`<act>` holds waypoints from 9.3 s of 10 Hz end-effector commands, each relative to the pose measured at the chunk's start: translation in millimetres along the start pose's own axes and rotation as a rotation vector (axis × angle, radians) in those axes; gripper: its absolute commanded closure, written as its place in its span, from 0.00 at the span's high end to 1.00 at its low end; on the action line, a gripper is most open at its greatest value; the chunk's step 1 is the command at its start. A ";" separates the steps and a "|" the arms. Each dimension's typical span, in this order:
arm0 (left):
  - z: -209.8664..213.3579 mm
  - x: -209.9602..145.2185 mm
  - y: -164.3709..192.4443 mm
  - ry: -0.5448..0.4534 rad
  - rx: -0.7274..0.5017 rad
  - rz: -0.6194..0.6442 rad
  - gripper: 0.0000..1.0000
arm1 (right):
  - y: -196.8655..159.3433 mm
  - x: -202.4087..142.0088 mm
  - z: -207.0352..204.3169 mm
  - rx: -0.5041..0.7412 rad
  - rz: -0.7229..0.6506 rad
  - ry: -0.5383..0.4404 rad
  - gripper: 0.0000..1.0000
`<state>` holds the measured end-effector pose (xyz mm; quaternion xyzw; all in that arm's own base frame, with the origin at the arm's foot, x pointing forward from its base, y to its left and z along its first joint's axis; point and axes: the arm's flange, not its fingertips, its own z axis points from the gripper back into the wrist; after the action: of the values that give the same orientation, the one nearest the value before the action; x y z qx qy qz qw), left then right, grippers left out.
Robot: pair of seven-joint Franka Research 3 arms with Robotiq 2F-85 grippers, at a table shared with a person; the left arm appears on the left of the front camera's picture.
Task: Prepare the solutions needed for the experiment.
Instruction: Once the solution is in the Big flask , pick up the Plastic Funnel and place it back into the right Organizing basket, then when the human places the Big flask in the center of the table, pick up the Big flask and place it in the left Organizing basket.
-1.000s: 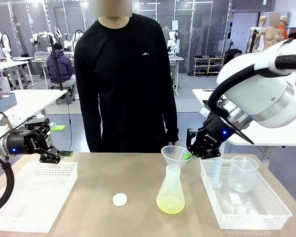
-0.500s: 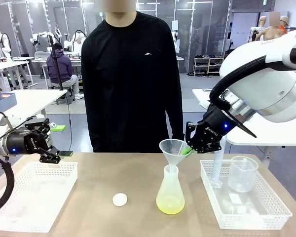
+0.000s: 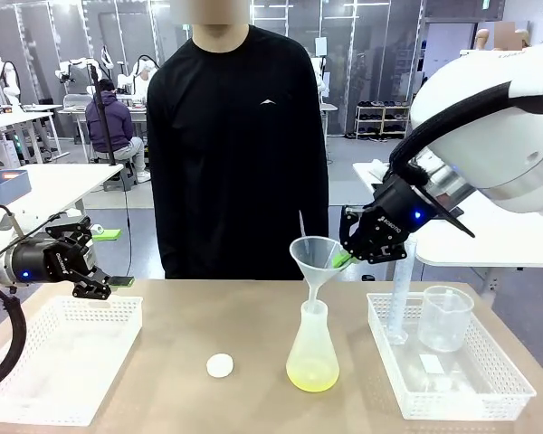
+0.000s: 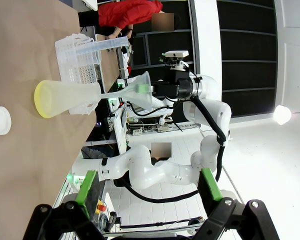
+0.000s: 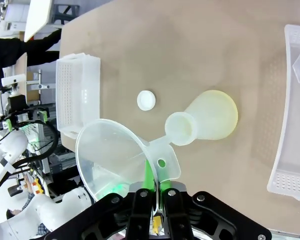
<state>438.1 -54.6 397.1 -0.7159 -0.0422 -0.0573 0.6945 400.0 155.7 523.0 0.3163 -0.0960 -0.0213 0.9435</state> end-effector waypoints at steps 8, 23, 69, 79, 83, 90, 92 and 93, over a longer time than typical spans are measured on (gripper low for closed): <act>-0.2 -0.9 -0.9 0.001 -0.003 -0.010 1.00 | -2.6 -19.0 62.6 -0.050 0.048 -0.105 0.00; -0.2 -0.9 -0.9 0.001 -0.003 -0.010 1.00 | -202.2 9.7 60.0 -0.302 -0.288 0.048 0.00; -0.2 -0.9 -0.9 0.001 -0.003 -0.010 1.00 | -205.1 -0.7 -45.4 0.846 -0.202 0.083 0.63; -0.2 -0.9 -0.9 0.001 -0.003 -0.010 1.00 | -205.1 -0.7 -45.4 0.846 -0.202 0.083 0.63; -0.2 -0.9 -0.9 0.001 -0.003 -0.010 1.00 | -205.1 -0.7 -45.4 0.846 -0.202 0.083 0.63; -0.2 -0.9 -0.9 0.001 -0.003 -0.010 1.00 | -205.1 -0.7 -45.4 0.846 -0.202 0.083 0.63; -0.2 -0.9 -0.9 0.001 -0.003 -0.010 1.00 | -205.1 -0.7 -45.4 0.846 -0.202 0.083 0.63; -0.2 -0.9 -0.9 0.001 -0.003 -0.010 1.00 | -205.1 -0.7 -45.4 0.846 -0.202 0.083 0.63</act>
<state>438.1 -54.6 397.1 -0.7159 -0.0422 -0.0572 0.6946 412.5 18.8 364.2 0.6834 -0.0269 -0.0610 0.7270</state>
